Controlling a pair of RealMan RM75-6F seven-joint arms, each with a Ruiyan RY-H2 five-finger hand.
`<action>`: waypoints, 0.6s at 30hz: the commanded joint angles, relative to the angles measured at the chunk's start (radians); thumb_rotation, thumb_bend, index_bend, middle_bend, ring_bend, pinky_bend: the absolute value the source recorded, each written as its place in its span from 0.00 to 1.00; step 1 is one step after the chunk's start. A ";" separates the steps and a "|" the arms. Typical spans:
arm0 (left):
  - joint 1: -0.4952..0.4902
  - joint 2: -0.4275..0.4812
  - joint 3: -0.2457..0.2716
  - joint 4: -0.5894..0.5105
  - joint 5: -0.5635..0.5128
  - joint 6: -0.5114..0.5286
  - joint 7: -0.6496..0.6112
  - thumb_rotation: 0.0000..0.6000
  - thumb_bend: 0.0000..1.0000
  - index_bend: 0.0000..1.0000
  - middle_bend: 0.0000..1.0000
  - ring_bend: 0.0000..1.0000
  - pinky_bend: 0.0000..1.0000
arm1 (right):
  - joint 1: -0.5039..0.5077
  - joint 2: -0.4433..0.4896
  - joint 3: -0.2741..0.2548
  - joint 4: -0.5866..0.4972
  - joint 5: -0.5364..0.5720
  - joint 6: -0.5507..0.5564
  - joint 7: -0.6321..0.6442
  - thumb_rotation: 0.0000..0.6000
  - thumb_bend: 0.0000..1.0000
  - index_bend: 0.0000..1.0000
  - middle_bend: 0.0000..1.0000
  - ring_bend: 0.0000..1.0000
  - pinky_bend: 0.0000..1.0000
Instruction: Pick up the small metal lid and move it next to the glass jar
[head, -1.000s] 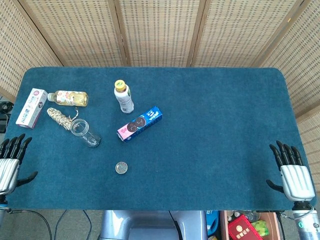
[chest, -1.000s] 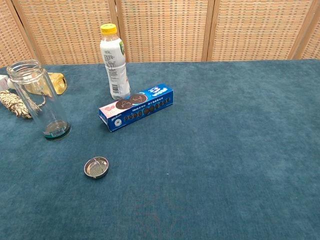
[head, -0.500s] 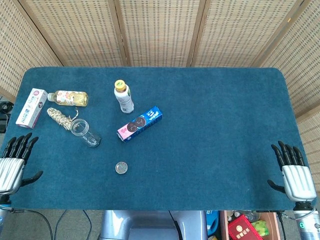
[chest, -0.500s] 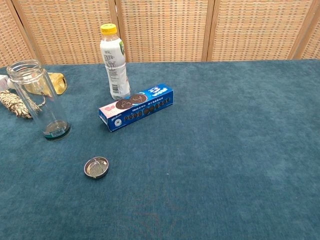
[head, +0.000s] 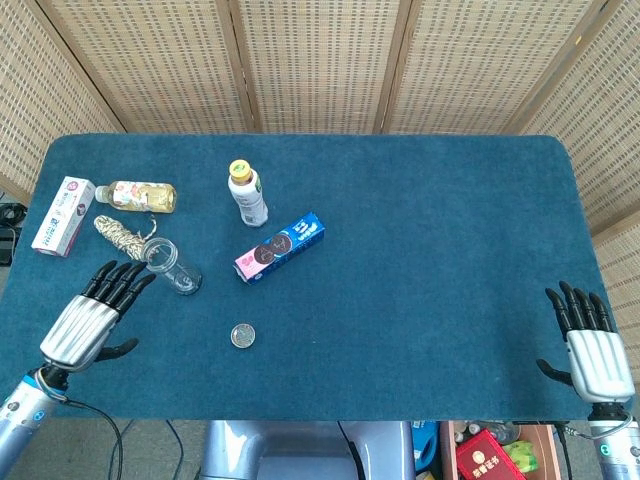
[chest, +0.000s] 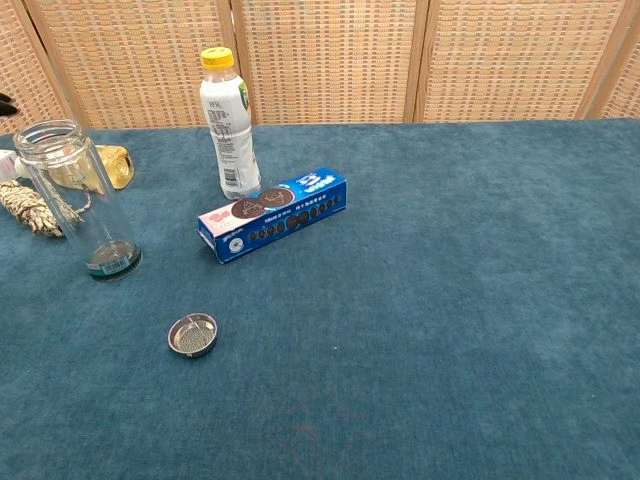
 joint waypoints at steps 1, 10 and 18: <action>-0.050 -0.034 0.001 -0.001 0.005 -0.065 0.008 1.00 0.21 0.11 0.00 0.00 0.00 | 0.000 0.001 0.001 0.000 0.002 -0.001 0.002 1.00 0.02 0.00 0.00 0.00 0.00; -0.131 -0.144 -0.019 0.043 -0.077 -0.196 0.038 1.00 0.21 0.35 0.00 0.00 0.00 | -0.001 0.006 0.004 0.003 0.008 -0.002 0.023 1.00 0.02 0.00 0.00 0.00 0.00; -0.190 -0.211 -0.048 0.069 -0.149 -0.270 0.109 1.00 0.26 0.42 0.00 0.00 0.00 | 0.001 0.011 0.007 0.007 0.015 -0.009 0.047 1.00 0.02 0.00 0.00 0.00 0.00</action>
